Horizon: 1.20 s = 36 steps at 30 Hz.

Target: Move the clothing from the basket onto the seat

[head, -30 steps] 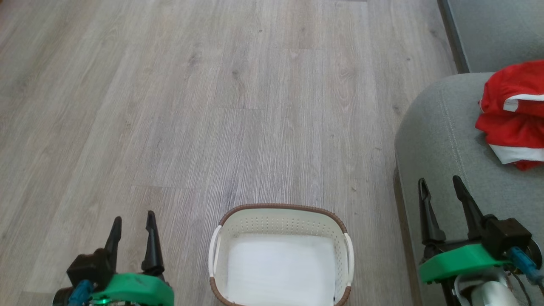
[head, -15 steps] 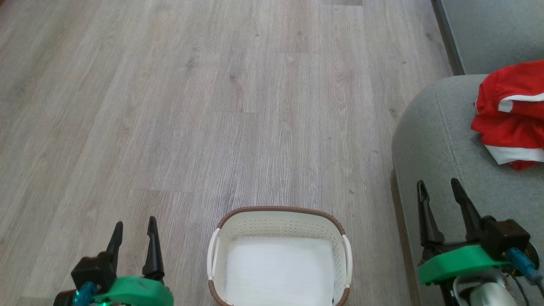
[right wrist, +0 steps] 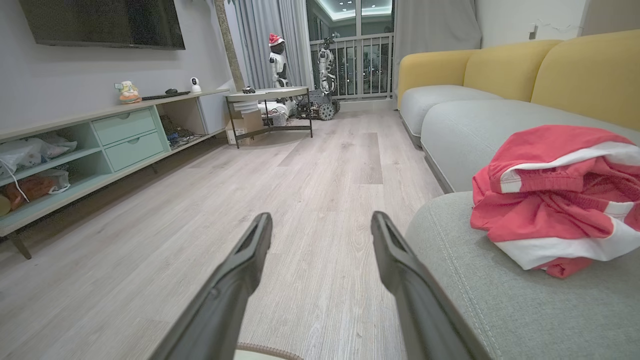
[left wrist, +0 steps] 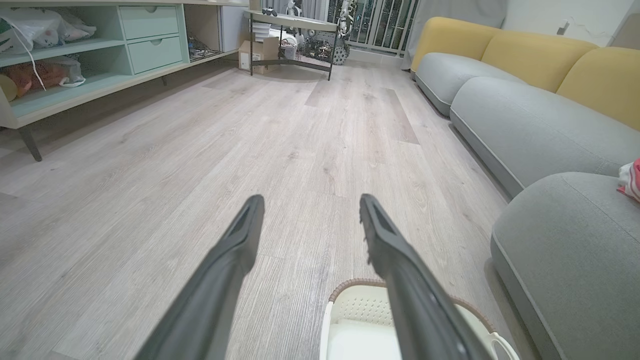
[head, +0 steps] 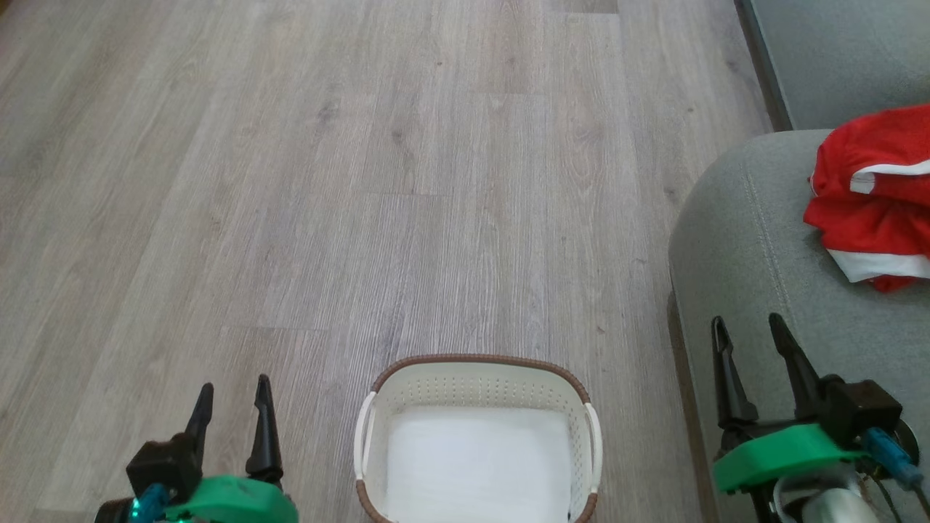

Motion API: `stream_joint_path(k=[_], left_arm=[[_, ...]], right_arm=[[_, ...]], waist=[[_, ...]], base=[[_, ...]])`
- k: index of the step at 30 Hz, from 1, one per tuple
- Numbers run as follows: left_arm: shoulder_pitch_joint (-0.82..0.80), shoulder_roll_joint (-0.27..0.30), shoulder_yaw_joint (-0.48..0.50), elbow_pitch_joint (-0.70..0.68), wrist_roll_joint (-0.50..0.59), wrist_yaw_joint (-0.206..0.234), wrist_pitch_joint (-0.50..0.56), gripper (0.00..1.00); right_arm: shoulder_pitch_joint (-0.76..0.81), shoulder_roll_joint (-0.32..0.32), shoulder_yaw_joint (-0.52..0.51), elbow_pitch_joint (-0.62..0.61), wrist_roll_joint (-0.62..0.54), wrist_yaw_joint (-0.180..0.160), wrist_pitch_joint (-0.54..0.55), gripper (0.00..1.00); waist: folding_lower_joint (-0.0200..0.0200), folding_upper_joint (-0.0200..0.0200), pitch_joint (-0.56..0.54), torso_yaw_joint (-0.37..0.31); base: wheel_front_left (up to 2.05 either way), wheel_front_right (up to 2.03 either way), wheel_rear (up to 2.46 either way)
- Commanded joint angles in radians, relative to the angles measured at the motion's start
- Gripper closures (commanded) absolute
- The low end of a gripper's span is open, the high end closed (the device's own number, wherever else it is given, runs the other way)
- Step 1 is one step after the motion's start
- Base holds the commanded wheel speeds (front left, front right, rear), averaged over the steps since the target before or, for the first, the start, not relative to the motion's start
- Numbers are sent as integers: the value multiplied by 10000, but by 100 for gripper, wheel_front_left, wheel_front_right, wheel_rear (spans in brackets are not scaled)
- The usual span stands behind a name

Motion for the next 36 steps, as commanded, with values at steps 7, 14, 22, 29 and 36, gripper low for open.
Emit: stream_joint_path(k=[7,14,22,29,36], left_arm=[[195,-122,-53,623,-13,-1,49,100],[191,-191,90,788,-622,-144,222,100],[53,-239,274,795,-1327,-312,418,100],[-86,-288,461,800,-2034,-482,616,100],[-220,-337,649,788,-2739,-651,814,100]], right_arm=[[225,6,29,664,11,-13,11,100],[238,4,-11,869,702,-9,196,100],[136,2,-61,877,1504,-5,398,100],[32,0,-112,886,2310,0,602,100],[-72,-2,-162,896,3115,4,806,100]], waist=[[0,0,15,6],[0,0,35,-42],[0,0,57,-96],[0,0,79,-150],[0,0,102,-204]], base=[[0,0,0],[0,0,0],[0,0,0],[0,0,0],[0,0,0]])
